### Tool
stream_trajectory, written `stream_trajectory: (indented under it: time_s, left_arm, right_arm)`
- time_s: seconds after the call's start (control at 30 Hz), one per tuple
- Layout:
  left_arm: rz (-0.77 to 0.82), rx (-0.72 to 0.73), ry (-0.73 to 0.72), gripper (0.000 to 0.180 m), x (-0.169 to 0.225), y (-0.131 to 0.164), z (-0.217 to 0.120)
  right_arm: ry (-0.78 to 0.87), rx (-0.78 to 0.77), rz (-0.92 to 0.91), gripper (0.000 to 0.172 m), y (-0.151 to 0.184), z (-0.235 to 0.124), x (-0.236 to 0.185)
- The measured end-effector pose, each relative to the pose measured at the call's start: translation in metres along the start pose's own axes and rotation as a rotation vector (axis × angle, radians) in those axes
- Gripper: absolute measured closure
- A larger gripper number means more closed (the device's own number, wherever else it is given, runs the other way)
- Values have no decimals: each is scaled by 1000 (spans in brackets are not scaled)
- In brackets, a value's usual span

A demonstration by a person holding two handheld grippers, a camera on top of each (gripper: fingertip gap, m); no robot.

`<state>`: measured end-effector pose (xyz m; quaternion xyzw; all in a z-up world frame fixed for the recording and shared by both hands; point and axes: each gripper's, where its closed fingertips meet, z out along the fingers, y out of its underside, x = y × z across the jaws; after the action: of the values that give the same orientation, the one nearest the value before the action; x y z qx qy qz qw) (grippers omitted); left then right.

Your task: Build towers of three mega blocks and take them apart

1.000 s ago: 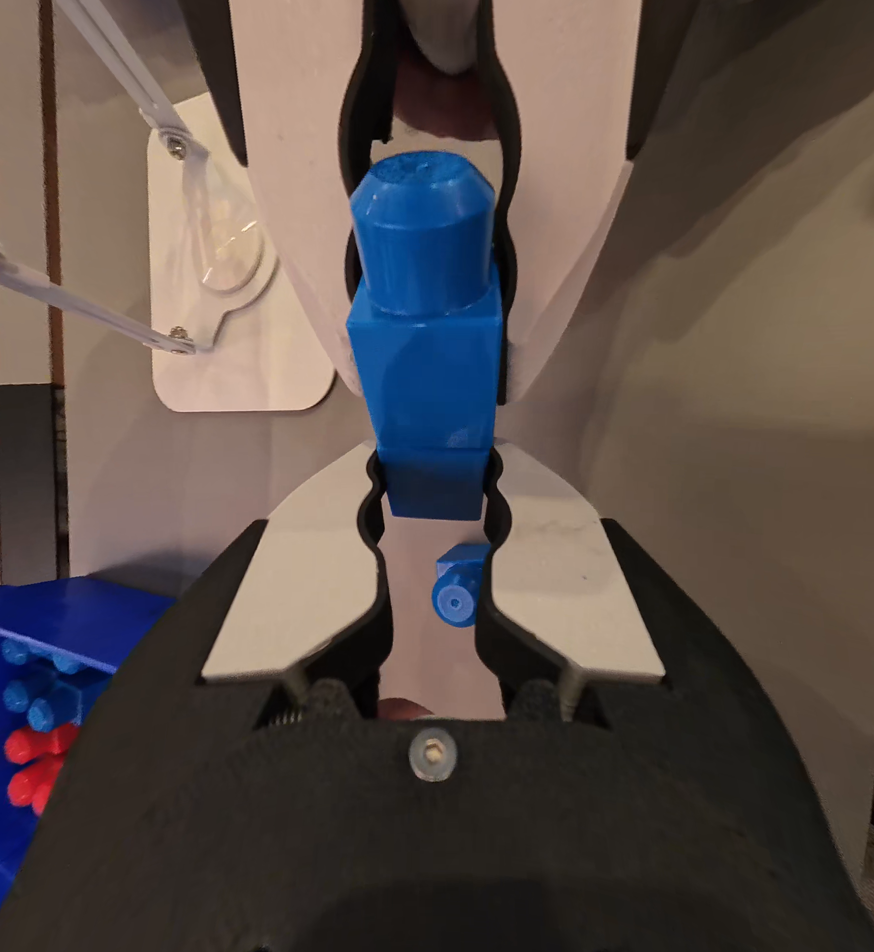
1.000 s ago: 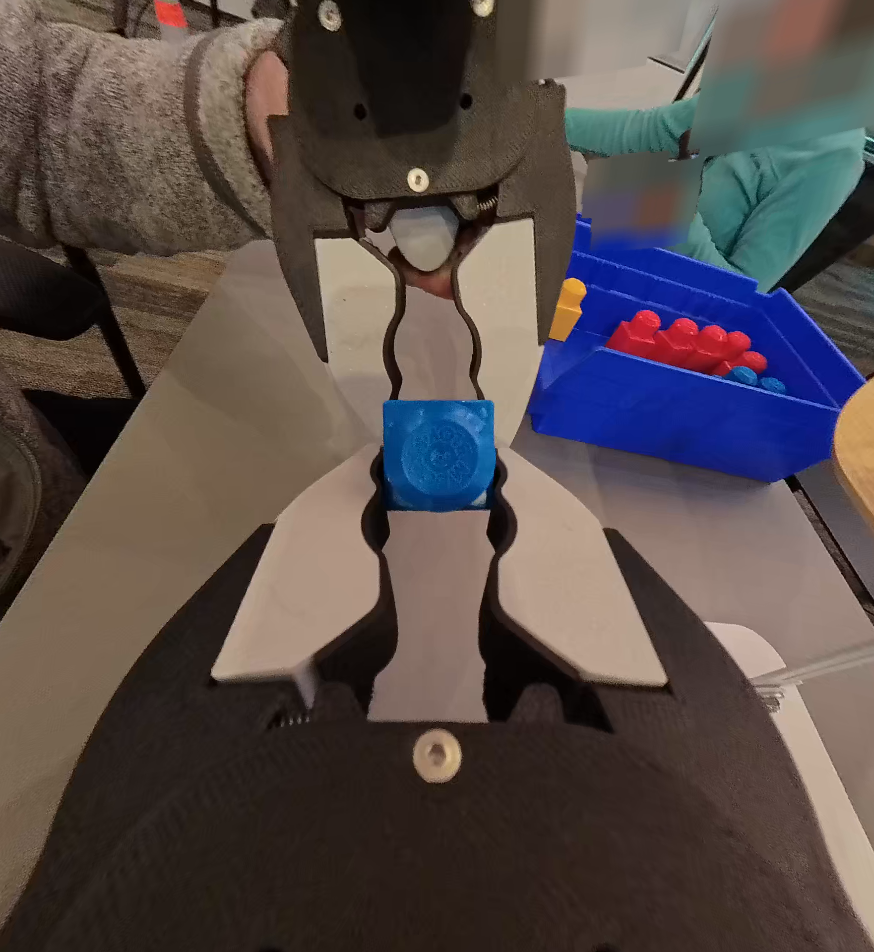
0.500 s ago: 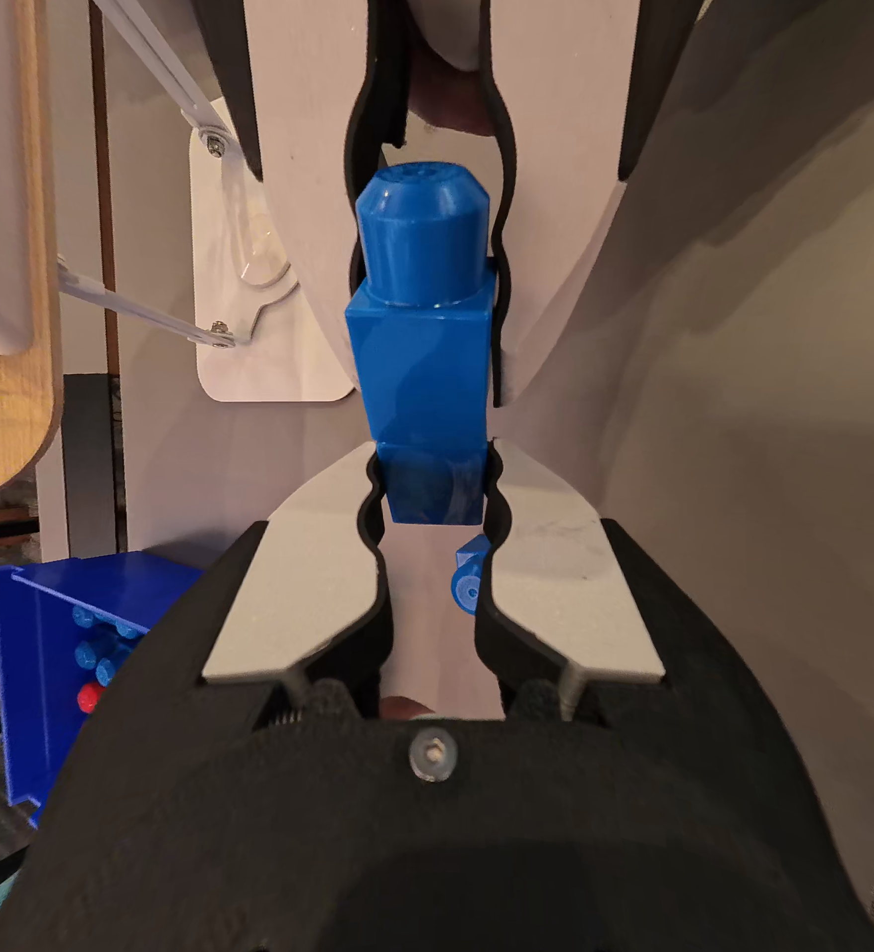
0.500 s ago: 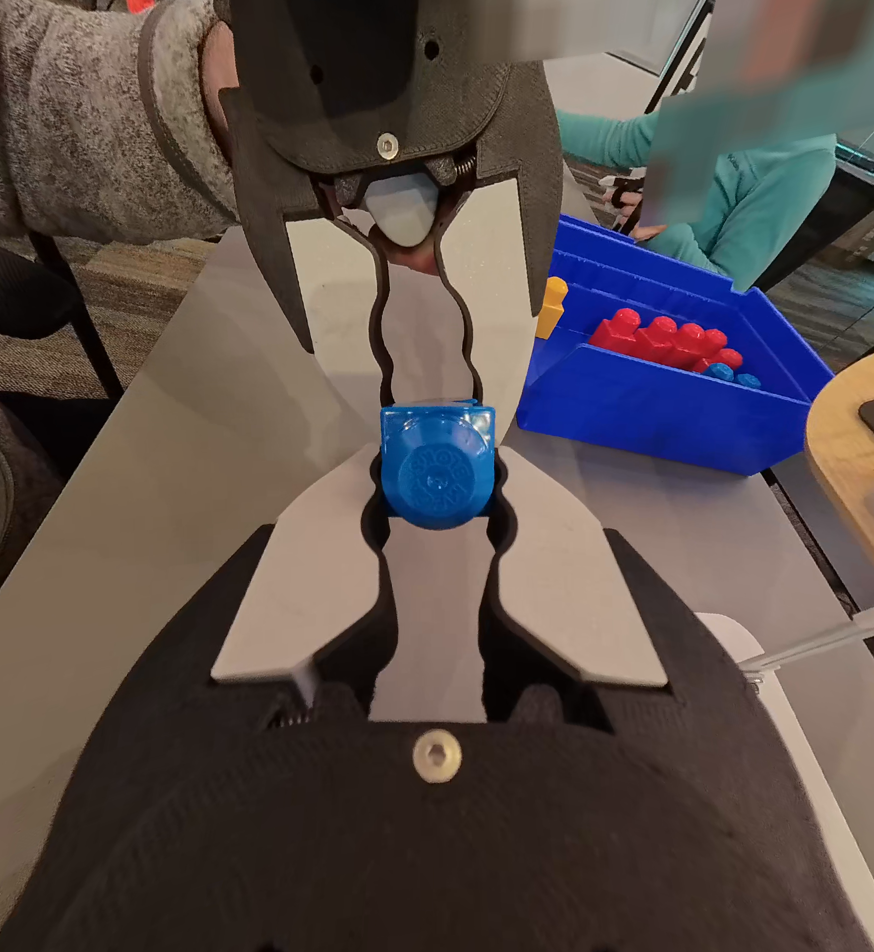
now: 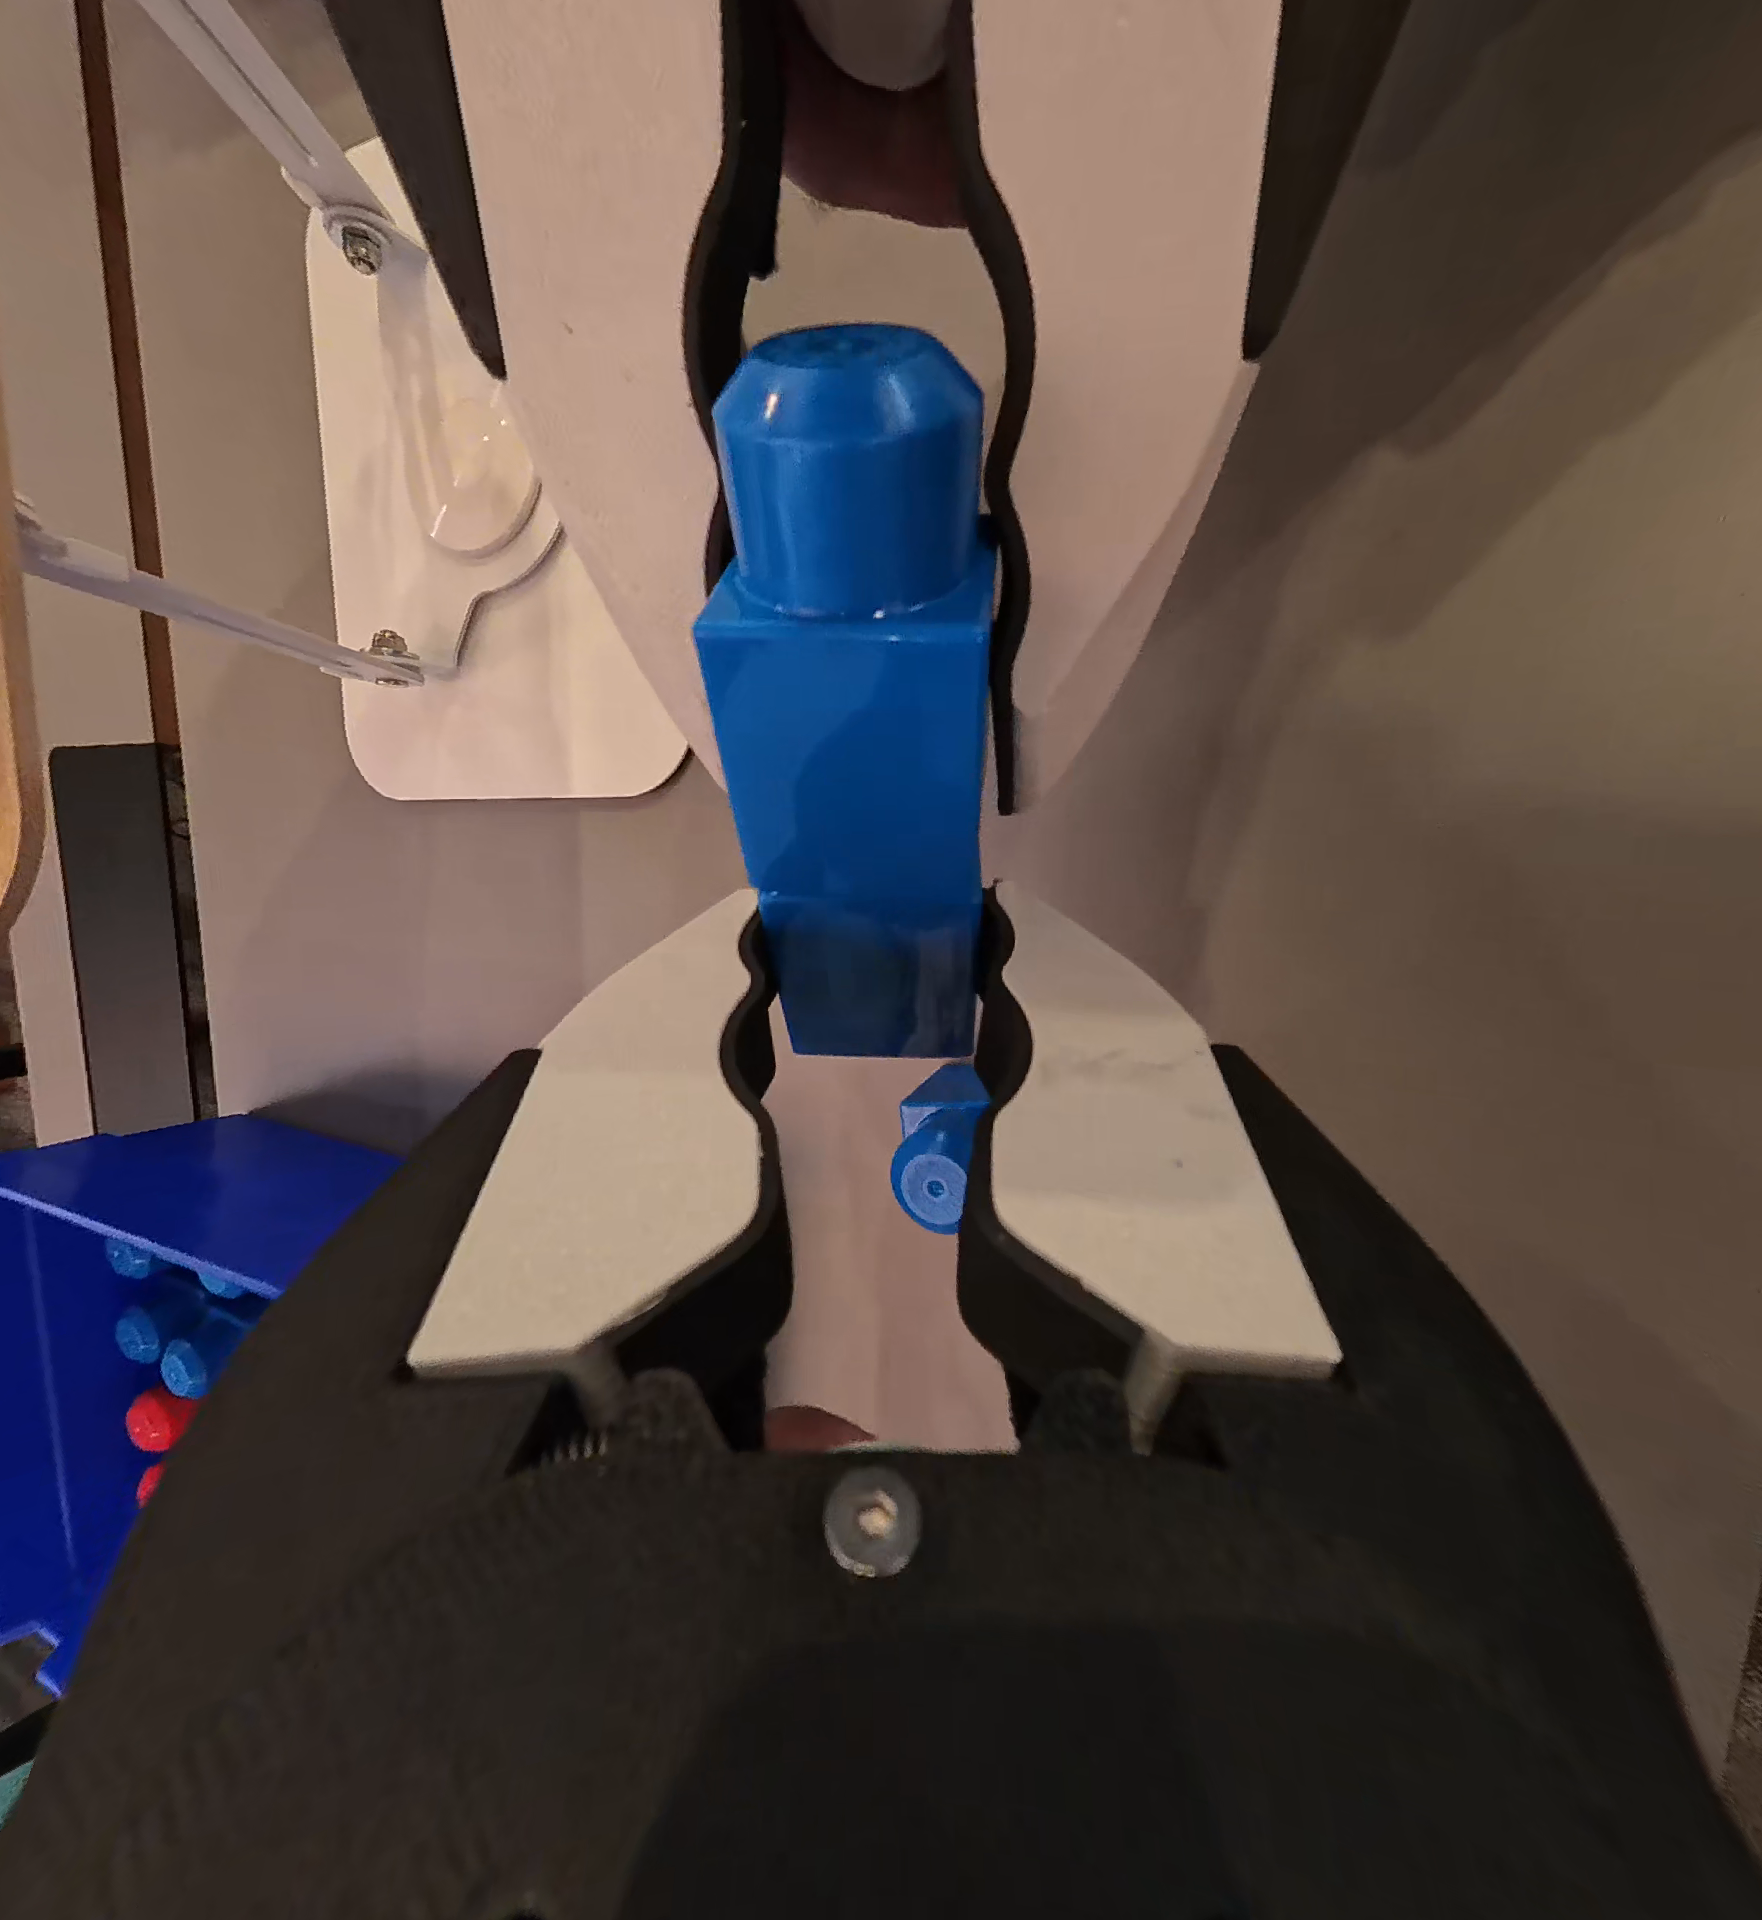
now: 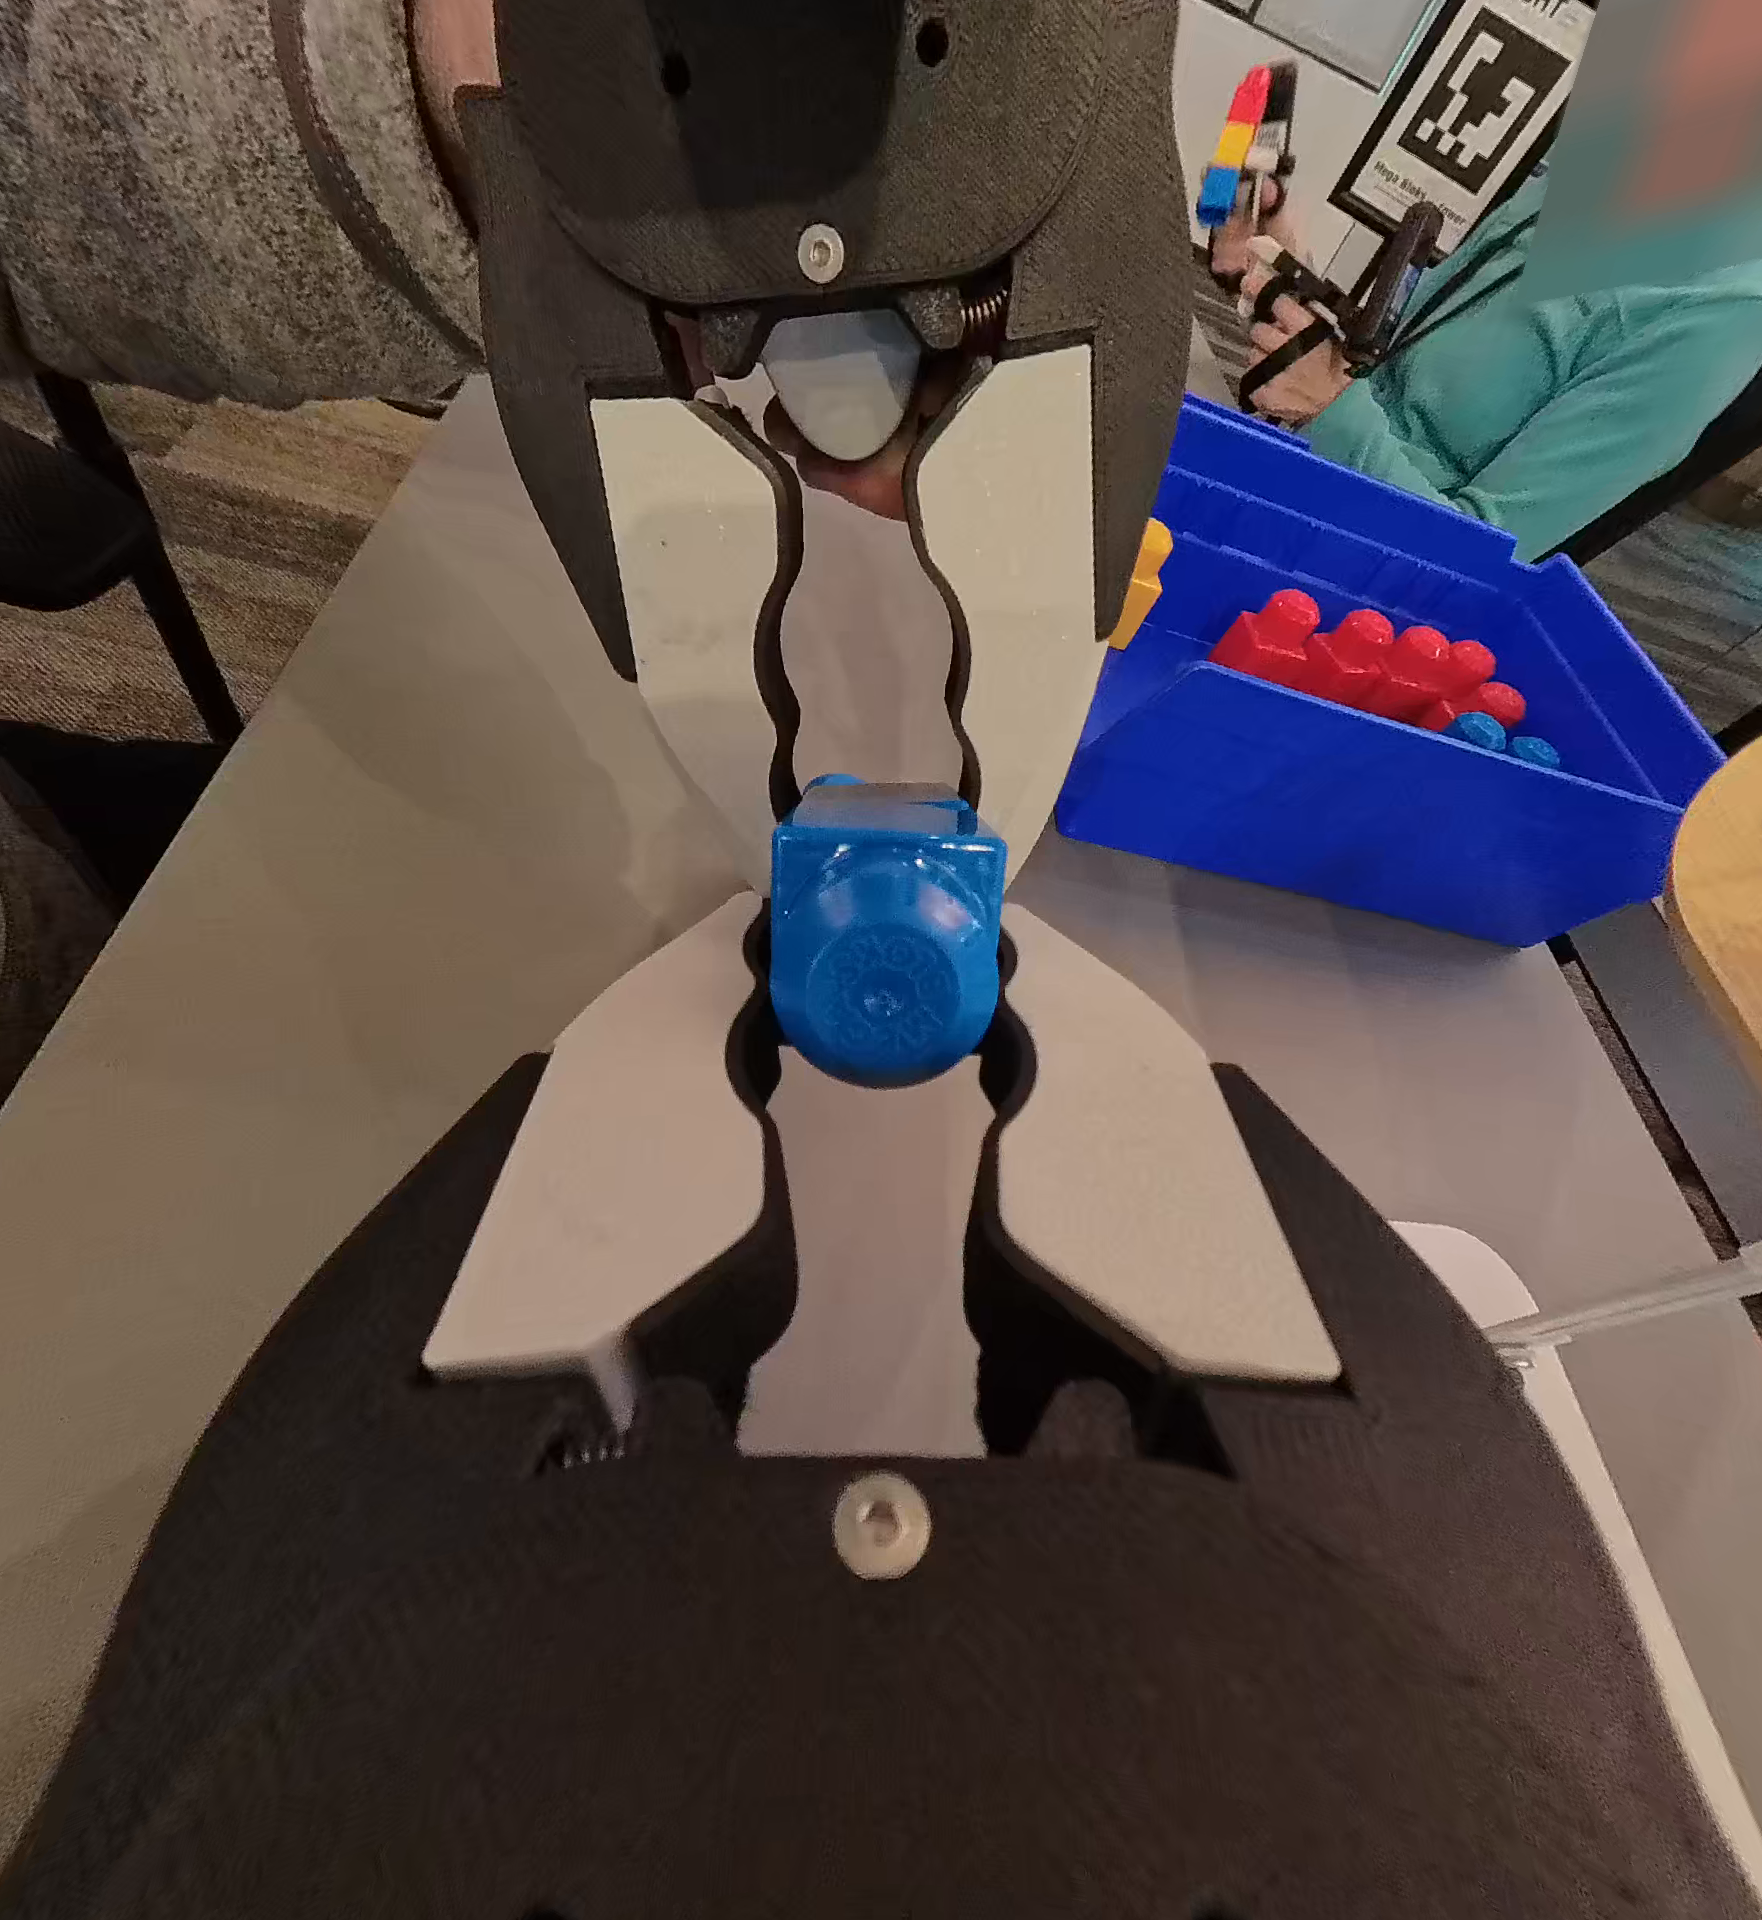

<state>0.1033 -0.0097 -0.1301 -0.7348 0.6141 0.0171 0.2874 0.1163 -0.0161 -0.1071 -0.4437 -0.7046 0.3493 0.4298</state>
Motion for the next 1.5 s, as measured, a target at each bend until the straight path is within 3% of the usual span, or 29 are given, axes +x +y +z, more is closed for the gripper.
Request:
stream_trajectory:
  time_s: [0.27, 0.37, 1.3, 1.5]
  left_arm:
    - [2, -36, -10, 145, -3, 7, 2]
    - [0, -63, -11, 145, -5, 10, 4]
    - [36, -88, 34, 146, 0, 6, 6]
    - [33, -64, 18, 145, -2, 1, 0]
  right_arm:
    - [7, 32, 42, 127, -7, -14, 6]
    - [1, 12, 23, 137, -5, -11, 2]
    - [-25, -63, -54, 137, 6, -13, -2]
    - [-27, -7, -42, 137, 0, -16, -1]
